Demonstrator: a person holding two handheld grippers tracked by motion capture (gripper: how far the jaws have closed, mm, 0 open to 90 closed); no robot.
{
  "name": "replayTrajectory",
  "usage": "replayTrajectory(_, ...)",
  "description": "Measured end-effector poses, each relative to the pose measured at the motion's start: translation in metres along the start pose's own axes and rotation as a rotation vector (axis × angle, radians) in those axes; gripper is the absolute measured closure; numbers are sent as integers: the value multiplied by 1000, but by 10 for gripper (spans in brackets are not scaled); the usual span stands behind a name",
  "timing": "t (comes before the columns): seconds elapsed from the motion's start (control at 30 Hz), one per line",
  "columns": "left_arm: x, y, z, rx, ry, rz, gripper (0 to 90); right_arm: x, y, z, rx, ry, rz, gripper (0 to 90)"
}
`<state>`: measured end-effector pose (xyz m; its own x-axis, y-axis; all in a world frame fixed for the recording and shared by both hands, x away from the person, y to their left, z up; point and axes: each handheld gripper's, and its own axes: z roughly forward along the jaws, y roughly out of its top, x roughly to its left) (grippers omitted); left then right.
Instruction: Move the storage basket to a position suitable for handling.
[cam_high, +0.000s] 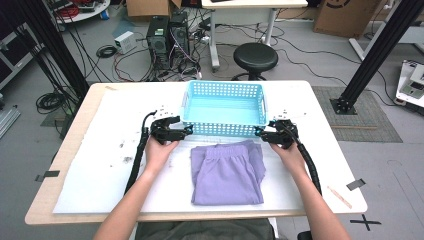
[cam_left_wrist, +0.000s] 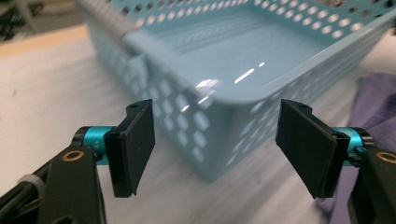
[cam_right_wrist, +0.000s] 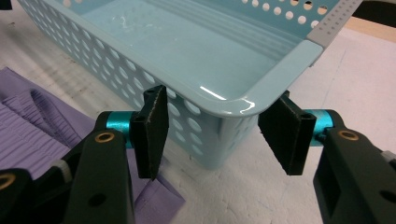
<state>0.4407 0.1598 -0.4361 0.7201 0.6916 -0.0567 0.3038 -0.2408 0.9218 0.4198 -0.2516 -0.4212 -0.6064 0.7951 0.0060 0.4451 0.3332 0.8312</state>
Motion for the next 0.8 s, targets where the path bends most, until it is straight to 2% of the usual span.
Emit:
replayTrajectory(0.03,-3,3,1,0,-1,25,311,0,0,0,0,1,-2,438)
replayTrajectory(0.07,-4,6,2,22,20,48,312,0,0,1,-1,0,-2,439)
replayTrajectory(0.1,-4,8,4,36,33,52,319,0,0,1,-1,-1,-2,439)
replayTrajectory(0.13,-3,8,4,36,39,50,343,0,0,1,-2,-7,-2,439)
replayTrajectory(0.2,2,7,2,31,16,21,385,0,0,1,-3,-9,-6,443)
replayTrajectory(0.27,3,6,1,35,25,5,447,0,1,1,-6,-12,-6,445)
replayTrajectory(0.33,3,6,1,32,31,1,463,0,1,1,-8,-11,0,446)
replayTrajectory(0.57,-4,9,-1,48,60,15,469,-1,1,1,-7,-13,-4,452)
replayTrajectory(0.8,-17,4,-13,55,59,29,489,-2,1,-3,4,3,-10,463)
